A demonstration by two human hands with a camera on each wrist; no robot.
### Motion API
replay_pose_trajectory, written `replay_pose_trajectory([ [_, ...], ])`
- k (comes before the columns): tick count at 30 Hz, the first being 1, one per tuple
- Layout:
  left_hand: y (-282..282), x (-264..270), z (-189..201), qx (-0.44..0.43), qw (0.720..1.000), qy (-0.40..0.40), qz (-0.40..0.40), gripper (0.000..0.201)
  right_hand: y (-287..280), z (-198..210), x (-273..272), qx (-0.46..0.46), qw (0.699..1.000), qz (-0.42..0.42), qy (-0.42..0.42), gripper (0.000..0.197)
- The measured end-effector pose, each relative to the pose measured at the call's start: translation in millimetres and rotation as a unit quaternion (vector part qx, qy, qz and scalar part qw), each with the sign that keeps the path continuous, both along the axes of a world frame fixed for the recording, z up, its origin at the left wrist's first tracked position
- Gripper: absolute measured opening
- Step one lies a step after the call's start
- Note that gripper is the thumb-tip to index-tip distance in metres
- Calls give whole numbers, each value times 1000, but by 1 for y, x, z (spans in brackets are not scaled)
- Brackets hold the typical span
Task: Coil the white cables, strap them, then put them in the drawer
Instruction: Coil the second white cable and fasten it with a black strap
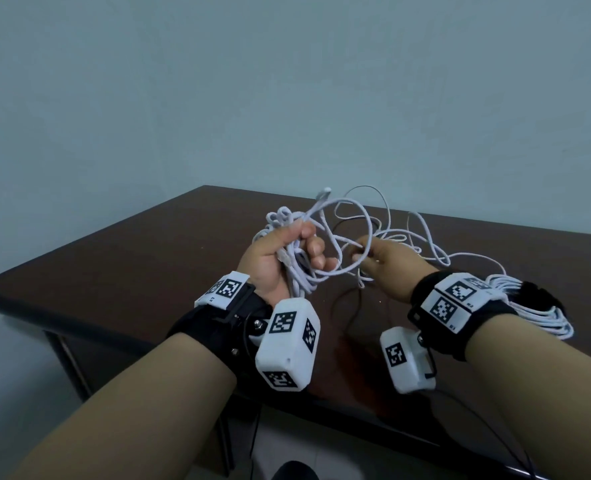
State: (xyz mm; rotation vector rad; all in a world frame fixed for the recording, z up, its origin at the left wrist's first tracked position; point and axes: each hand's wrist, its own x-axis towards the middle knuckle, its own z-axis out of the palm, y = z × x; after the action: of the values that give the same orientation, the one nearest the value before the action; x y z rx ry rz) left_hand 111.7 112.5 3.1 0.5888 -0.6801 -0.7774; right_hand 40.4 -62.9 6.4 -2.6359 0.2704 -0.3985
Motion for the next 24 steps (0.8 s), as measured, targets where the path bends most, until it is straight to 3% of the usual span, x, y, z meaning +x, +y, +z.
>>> replay_pose_trajectory([
  [3, 0, 2, 0, -12, 999, 26, 45, 48, 8, -3, 4, -67, 997, -15, 18, 17],
  [8, 4, 3, -3, -24, 999, 12, 43, 80, 17, -1, 3, -108, 994, -13, -8, 19],
  [15, 11, 3, -8, -23, 1000, -18, 3, 88, 20, -3, -3, -73, 985, -26, -155, 36],
  [18, 13, 4, -10, -13, 999, -25, -22, 89, 14, 0, -5, -103, 968, -77, -216, 45],
  [21, 14, 4, -11, -6, 999, -26, -39, 88, 0, 5, -7, -71, 970, -191, -134, 60],
  [24, 16, 4, -11, 0, 998, -27, -49, 85, -13, 2, -4, -25, 977, -192, -86, 68],
])
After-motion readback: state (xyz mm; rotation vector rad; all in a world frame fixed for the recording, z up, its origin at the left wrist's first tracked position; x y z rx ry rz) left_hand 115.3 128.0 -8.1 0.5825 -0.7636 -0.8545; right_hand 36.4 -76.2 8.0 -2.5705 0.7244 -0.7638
